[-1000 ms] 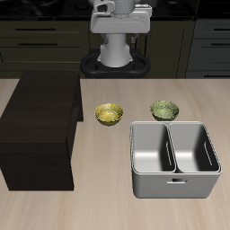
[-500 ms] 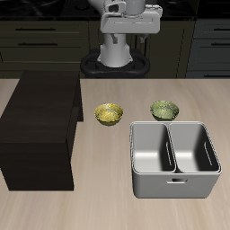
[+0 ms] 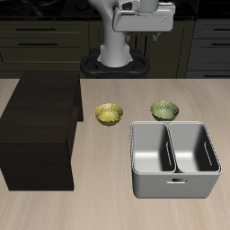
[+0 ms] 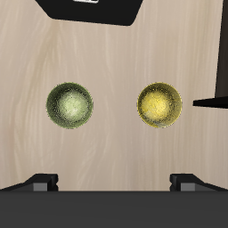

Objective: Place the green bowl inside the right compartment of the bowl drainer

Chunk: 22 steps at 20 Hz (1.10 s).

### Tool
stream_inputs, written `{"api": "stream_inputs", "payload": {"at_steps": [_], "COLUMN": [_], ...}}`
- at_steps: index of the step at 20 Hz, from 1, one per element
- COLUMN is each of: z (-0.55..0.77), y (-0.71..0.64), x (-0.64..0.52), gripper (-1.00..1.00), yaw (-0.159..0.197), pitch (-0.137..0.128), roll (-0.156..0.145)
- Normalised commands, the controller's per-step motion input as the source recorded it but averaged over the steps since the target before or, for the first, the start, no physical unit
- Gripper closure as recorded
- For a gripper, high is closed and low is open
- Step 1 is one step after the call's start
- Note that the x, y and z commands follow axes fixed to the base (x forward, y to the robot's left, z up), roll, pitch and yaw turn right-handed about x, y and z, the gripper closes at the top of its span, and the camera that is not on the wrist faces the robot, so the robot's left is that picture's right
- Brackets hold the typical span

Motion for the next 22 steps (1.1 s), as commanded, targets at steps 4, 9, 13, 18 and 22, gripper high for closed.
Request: {"api": "stream_inputs", "payload": {"at_steps": [4, 9, 13, 18, 22], "z": [0.04, 0.01, 0.02, -0.01, -0.14], "y": [0.2, 0.38, 0.17, 0.12, 0.11], "x": [0.01, 0.09, 0.09, 0.08, 0.05], "gripper": [-1.0, -1.0, -1.0, -1.0, -1.0], "yaw": [0.001, 0.005, -0.012, 0.009, -0.004], "pitch": [-0.002, 0.008, 0.012, -0.006, 0.02], "roll": [0.0, 0.025, -0.009, 0.005, 0.009]}}
